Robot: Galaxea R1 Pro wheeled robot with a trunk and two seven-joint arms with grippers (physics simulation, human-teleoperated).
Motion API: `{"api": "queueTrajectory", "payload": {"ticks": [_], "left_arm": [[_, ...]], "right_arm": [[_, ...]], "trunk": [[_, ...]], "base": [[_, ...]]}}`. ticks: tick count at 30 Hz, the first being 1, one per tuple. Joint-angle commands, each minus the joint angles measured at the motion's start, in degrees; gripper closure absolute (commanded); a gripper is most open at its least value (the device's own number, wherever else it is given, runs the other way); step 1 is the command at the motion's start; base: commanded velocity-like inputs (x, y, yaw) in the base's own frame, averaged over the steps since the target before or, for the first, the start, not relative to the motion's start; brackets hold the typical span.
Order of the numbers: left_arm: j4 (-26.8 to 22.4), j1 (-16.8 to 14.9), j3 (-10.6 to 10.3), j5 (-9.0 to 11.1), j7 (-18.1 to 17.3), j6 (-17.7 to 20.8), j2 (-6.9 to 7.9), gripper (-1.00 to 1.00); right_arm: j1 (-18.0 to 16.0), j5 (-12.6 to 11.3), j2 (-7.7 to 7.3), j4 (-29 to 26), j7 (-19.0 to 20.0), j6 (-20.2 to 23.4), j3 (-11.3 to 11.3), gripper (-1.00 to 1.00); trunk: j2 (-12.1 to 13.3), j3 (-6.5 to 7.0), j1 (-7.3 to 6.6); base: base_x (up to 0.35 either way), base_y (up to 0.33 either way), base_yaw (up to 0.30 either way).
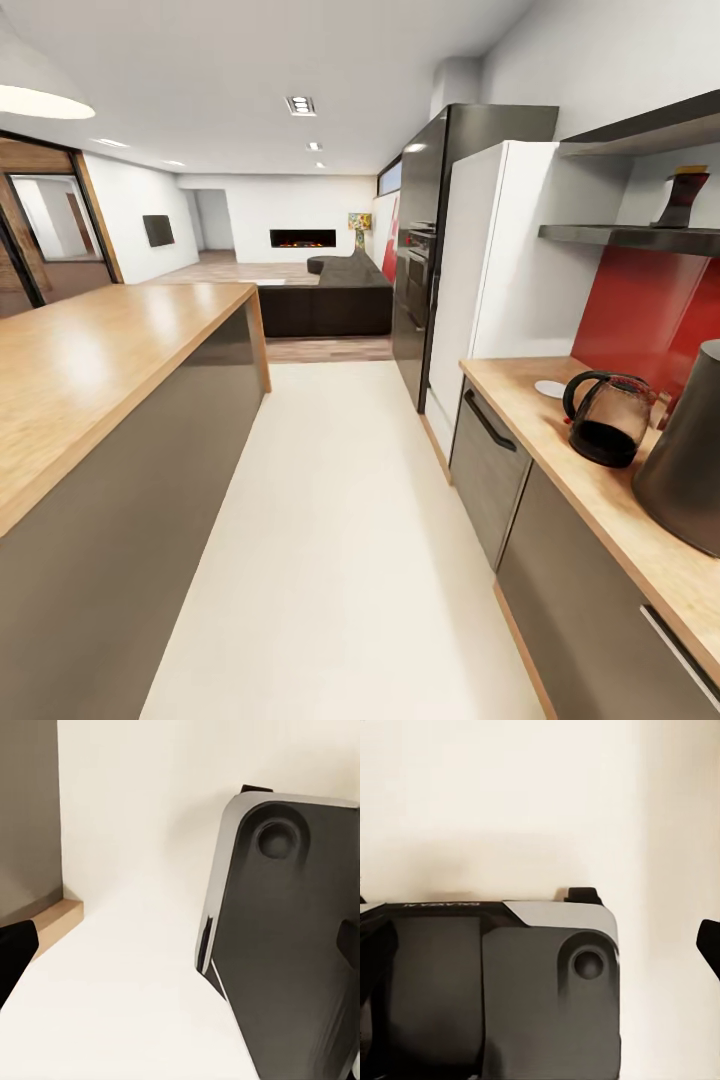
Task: Set up a coffee station on the kitchen countertop: keep the coffee maker on the countertop, move the bottle of coffee from the kitchen shelf to the counter next to the coffee maker, place a paper coffee filter on top of the coffee maker, put the saucer next to the coffee maker with the coffee cup on the saucer, and place the electric kettle next to the coffee maker.
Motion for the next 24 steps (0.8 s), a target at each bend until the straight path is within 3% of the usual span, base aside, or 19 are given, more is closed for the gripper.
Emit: {"api": "queueTrajectory", "payload": {"ticks": [1, 24], "left_arm": [[0.1, -0.1, 0.3, -0.3, 0.1, -0.2, -0.01, -1.00], [0.1, -0.1, 0.2, -0.3, 0.0, -0.2, -0.10, -1.00]], "right_arm": [[0.0, 0.6, 0.03, -0.1, -0.2, 0.2, -0.5, -1.00], [0.0, 0.6, 0.02, 0.0, -0.3, 0.1, -0.3, -1.00]], "trunk": [[-0.1, -0.13, 0.03], [-0.1, -0.13, 0.03]], "base": [[0.000, 0.000, 0.000], [0.000, 0.000, 0.000]]}}
